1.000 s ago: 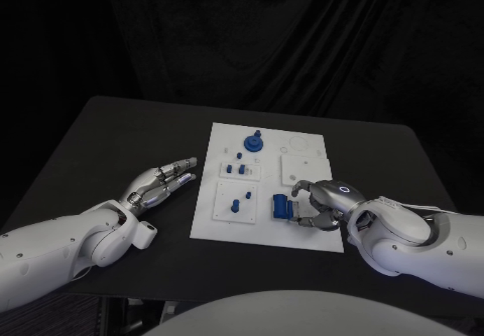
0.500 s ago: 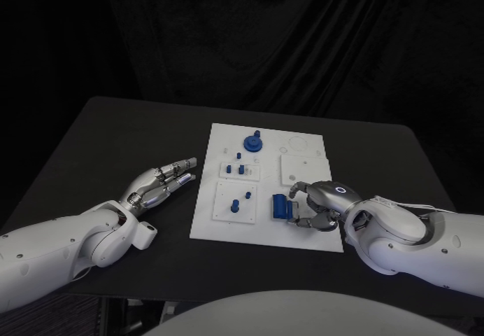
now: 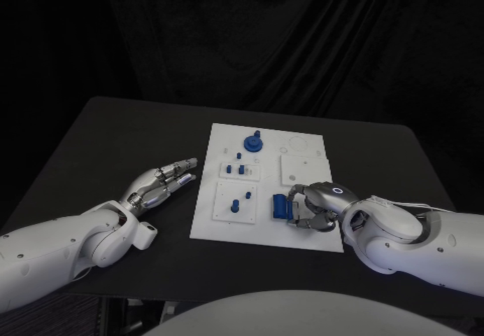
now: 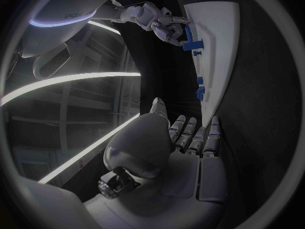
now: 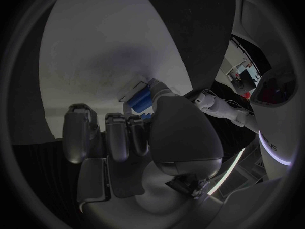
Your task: Assemble the parts on the task board
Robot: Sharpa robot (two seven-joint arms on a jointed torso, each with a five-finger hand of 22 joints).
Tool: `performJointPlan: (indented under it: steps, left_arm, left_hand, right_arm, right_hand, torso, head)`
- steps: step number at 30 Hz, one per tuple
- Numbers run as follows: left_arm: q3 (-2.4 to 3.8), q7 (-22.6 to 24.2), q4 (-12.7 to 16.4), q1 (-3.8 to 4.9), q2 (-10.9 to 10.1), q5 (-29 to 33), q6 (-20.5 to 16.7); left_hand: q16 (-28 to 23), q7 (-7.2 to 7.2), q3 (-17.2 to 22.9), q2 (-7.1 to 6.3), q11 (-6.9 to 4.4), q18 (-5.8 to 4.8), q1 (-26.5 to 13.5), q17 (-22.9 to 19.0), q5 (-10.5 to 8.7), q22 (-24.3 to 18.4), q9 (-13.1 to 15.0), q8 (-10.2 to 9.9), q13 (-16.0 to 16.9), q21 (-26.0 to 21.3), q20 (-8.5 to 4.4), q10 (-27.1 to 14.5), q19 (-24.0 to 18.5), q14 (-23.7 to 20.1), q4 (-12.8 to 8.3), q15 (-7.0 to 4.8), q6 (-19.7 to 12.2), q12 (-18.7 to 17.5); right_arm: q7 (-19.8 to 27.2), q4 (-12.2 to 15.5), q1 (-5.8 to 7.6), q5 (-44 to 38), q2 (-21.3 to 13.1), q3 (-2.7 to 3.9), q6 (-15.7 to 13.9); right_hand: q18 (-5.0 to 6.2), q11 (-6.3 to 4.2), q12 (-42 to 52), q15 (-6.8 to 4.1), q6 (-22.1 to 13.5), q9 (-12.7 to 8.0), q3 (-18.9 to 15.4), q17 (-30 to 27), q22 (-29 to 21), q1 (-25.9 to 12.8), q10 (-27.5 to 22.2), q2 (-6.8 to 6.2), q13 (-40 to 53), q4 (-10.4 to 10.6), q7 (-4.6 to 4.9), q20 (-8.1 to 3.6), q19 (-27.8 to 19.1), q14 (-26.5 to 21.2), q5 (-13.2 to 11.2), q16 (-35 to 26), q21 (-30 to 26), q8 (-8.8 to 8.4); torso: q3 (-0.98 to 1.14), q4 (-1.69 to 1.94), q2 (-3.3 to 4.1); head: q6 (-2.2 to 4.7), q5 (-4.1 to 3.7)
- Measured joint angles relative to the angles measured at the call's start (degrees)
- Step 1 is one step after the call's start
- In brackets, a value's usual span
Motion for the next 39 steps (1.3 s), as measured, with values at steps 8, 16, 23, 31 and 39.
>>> performJointPlan:
  steps: [8,16,23,31,39]
  left_arm:
    - [0.01,0.0,0.0,-0.03,0.0,0.0,0.0]
    - [0.02,0.1,-0.1,-0.08,0.0,0.0,0.0]
    - [0.03,0.1,-0.1,-0.13,0.0,0.0,0.0]
    - [0.04,0.2,-0.2,-0.17,0.0,0.0,0.0]
    - [0.05,0.3,-0.2,-0.22,-0.1,0.0,0.0]
  left_hand:
    - [0.0,0.0,0.0,0.0,0.0,0.0,0.0,0.0,0.0,0.0,0.0,0.0,0.0,0.0,0.0,0.0,0.0,0.0,0.0,0.0,0.0,0.2]
    - [0.0,0.0,0.0,-0.02,0.0,0.0,0.0,0.0,0.0,0.0,0.0,0.0,0.0,0.0,0.0,0.0,0.0,0.0,0.0,0.0,0.0,0.2]
    - [0.0,0.0,0.0,-0.02,0.0,0.01,0.0,0.0,0.0,-0.1,0.0,0.0,0.0,0.0,-0.01,0.0,0.0,0.0,0.0,0.0,0.0,0.2]
    - [0.0,0.0,0.0,-0.02,-0.01,0.01,0.0,0.0,0.0,-0.1,0.0,0.0,0.0,0.0,-0.01,0.0,0.0,0.0,0.0,0.0,0.0,0.2]
    - [0.0,0.0,0.0,-0.02,-0.01,0.01,0.0,0.0,0.0,-0.1,0.0,0.0,0.0,0.0,-0.01,0.0,0.0,0.0,0.0,0.0,0.0,0.2]
  right_arm:
    - [0.5,-0.3,-0.04,0.0,0.3,0.01,0.0]
    - [1.0,-0.3,-0.09,0.1,0.3,-0.03,-0.6]
    - [1.3,0.0,-0.1,0.1,-0.1,-0.04,-1.5]
    - [1.5,0.9,-0.1,0.1,-0.8,-0.01,-3.2]
    - [1.6,2.0,-0.1,-0.2,-1.9,0.0,-4.7]
  right_hand:
    - [0.0,0.0,0.0,0.0,2.4,-0.8,0.1,0.0,0.0,1.0,0.0,0.97,0.0,-1.3,0.07,0.0,0.0,0.0,0.0,0.0,0.0,1.07]
    - [0.0,0.0,0.0,0.0,3.1,-1.0,0.5,0.0,0.0,1.5,0.0,1.5,0.0,-1.7,0.06,0.0,0.0,0.0,0.0,0.0,0.0,1.19]
    - [0.0,0.0,0.0,0.0,3.7,-1.4,0.5,0.0,0.0,1.8,0.0,1.81,0.0,-1.7,-0.08,0.0,0.0,0.0,0.0,0.0,0.0,1.46]
    - [0.0,0.0,0.0,0.0,3.9,-1.5,0.7,0.0,0.0,1.4,0.0,2.17,0.0,-1.8,-0.27,0.0,0.0,0.0,0.0,0.0,-0.3,1.41]
    - [0.0,0.0,0.0,0.0,4.3,-1.7,0.6,0.0,0.0,1.4,0.0,2.16,0.0,-2.2,-0.24,0.0,0.0,0.0,-0.2,0.0,-0.3,1.52]
  torso:
    - [0.0,0.0,-0.01]
    - [0.0,-0.02,0.01]
    - [0.0,-0.03,0.02]
    - [0.02,-0.09,0.03]
    - [0.04,-0.09,0.04]
  head:
    - [0.0,0.11]
    - [0.0,0.12]
    - [0.0,0.28]
    - [0.0,0.36]
    - [0.0,0.25]
